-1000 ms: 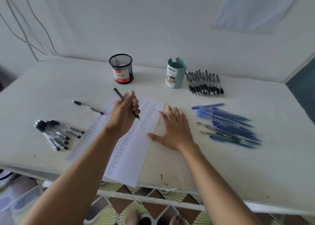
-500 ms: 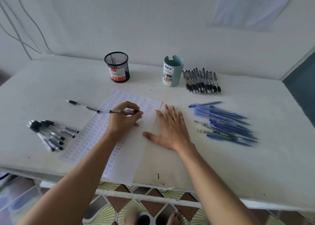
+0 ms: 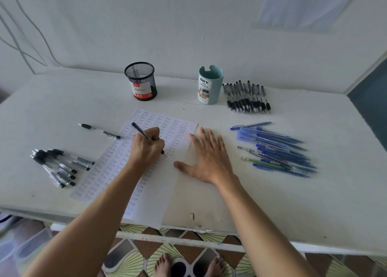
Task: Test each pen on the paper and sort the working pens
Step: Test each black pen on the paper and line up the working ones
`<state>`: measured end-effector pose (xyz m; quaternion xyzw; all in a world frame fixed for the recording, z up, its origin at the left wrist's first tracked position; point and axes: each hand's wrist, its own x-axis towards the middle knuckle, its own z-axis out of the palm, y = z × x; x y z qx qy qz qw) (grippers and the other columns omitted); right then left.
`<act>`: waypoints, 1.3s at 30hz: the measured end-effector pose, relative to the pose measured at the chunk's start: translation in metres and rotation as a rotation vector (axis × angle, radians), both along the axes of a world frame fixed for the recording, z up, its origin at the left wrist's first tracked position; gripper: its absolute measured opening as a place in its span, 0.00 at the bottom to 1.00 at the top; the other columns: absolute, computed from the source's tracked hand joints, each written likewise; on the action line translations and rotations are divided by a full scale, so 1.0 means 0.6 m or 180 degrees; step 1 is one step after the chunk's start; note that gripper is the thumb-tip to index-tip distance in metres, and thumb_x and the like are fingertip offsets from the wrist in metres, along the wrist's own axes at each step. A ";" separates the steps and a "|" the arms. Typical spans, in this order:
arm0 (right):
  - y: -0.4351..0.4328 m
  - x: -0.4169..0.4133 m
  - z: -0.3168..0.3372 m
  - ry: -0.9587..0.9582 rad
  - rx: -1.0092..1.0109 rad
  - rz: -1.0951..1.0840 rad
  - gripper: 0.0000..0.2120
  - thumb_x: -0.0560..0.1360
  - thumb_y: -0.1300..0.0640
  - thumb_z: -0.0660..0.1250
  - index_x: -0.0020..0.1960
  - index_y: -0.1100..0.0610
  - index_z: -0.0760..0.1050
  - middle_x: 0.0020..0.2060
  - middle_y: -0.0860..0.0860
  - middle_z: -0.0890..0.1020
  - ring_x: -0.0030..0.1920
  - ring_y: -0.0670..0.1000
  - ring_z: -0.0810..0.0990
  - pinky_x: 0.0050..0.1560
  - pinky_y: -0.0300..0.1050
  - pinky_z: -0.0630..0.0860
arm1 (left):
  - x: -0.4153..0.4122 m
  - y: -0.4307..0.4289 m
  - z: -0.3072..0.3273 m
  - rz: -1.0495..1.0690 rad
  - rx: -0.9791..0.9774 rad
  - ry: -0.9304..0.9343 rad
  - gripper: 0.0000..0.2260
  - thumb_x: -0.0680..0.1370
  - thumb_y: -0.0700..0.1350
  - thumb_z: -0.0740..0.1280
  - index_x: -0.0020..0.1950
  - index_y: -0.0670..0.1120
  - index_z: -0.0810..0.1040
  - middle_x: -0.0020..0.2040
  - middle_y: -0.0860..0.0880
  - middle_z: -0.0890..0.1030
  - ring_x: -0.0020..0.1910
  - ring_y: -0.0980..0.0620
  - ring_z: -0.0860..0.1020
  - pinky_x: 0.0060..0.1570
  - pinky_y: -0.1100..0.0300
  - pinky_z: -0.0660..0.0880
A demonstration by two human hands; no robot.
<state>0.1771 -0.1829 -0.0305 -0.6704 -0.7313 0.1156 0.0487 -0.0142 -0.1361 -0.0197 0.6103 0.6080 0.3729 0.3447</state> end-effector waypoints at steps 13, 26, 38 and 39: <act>-0.001 0.001 0.000 0.0049 -0.0032 0.0016 0.50 0.69 0.21 0.53 0.81 0.47 0.46 0.81 0.54 0.42 0.80 0.54 0.37 0.78 0.57 0.35 | -0.001 -0.001 -0.005 -0.0037 0.0050 -0.0047 0.14 0.64 0.32 0.61 0.30 0.46 0.58 0.29 0.47 0.60 0.30 0.49 0.63 0.30 0.54 0.62; 0.000 0.000 -0.002 0.0047 -0.0024 -0.0014 0.50 0.69 0.21 0.54 0.81 0.47 0.45 0.81 0.53 0.42 0.80 0.54 0.36 0.77 0.57 0.35 | 0.003 -0.005 -0.005 -0.0141 0.0081 -0.0009 0.12 0.64 0.34 0.61 0.31 0.45 0.58 0.28 0.47 0.61 0.30 0.50 0.62 0.31 0.54 0.61; 0.001 0.000 -0.003 0.0046 0.0003 -0.0040 0.49 0.69 0.22 0.55 0.81 0.46 0.46 0.81 0.53 0.42 0.80 0.53 0.37 0.77 0.57 0.34 | 0.012 -0.009 0.002 -0.0104 0.0073 0.0044 0.16 0.67 0.29 0.62 0.31 0.45 0.57 0.29 0.46 0.62 0.30 0.51 0.62 0.29 0.57 0.56; 0.001 0.000 -0.003 0.0047 0.0003 -0.0037 0.49 0.69 0.22 0.55 0.81 0.46 0.46 0.81 0.53 0.42 0.80 0.53 0.37 0.77 0.56 0.34 | 0.012 -0.009 0.002 -0.0134 0.0074 0.0024 0.16 0.67 0.29 0.62 0.31 0.45 0.57 0.29 0.47 0.61 0.30 0.51 0.61 0.29 0.57 0.56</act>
